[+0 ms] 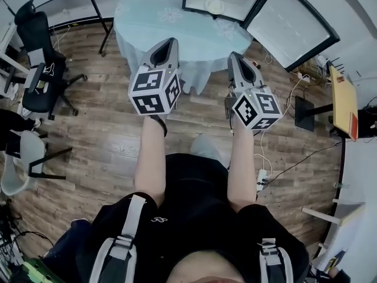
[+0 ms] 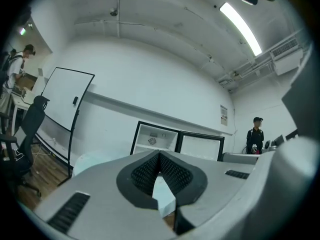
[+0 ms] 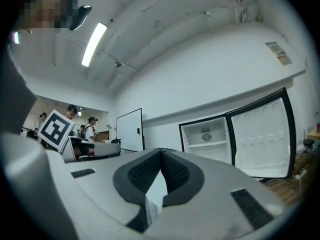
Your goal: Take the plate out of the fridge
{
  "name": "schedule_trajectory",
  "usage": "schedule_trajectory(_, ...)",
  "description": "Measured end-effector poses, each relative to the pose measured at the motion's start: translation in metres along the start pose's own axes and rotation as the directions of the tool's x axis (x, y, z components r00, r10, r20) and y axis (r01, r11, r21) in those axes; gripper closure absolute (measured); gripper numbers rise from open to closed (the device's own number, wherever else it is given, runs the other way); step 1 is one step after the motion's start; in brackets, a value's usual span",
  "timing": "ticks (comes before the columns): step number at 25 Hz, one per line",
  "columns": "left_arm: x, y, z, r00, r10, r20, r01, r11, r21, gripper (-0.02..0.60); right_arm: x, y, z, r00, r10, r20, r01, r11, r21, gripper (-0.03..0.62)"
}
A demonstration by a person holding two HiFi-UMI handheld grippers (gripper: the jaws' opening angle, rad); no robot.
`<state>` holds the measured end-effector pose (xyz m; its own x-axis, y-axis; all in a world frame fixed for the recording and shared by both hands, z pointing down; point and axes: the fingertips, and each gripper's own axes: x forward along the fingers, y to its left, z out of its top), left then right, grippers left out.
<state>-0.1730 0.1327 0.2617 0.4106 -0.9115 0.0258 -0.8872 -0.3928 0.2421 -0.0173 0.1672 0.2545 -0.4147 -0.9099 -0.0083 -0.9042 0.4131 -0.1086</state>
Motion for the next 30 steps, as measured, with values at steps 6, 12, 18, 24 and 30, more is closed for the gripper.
schedule_trajectory(6,0.034,0.001,-0.026,0.998,-0.017,-0.066,0.016,1.000,-0.018,0.568,0.029,-0.021,-0.013,1.000,0.008,-0.026,-0.007,0.999,0.045,0.589)
schedule_trajectory(12,0.073,0.027,-0.061,0.989,0.030,-0.145,-0.036,0.999,-0.038,0.568,0.073,-0.038,-0.052,0.994,0.055,-0.097,-0.047,0.996,0.081,0.589)
schedule_trajectory(18,0.142,0.033,-0.095,0.971,0.040,-0.235,-0.057,0.996,-0.066,0.568,0.116,-0.104,-0.068,0.991,0.028,-0.133,-0.011,0.992,0.128,0.589)
schedule_trajectory(24,0.230,0.010,-0.123,0.954,0.003,-0.299,-0.036,0.994,-0.104,0.568,0.159,-0.186,-0.074,0.987,-0.003,-0.161,0.029,0.987,0.160,0.589)
schedule_trajectory(30,0.302,0.007,-0.125,0.951,0.046,-0.306,-0.088,0.988,-0.125,0.568,0.198,-0.254,-0.065,0.987,-0.001,-0.161,0.029,0.985,0.167,0.589)
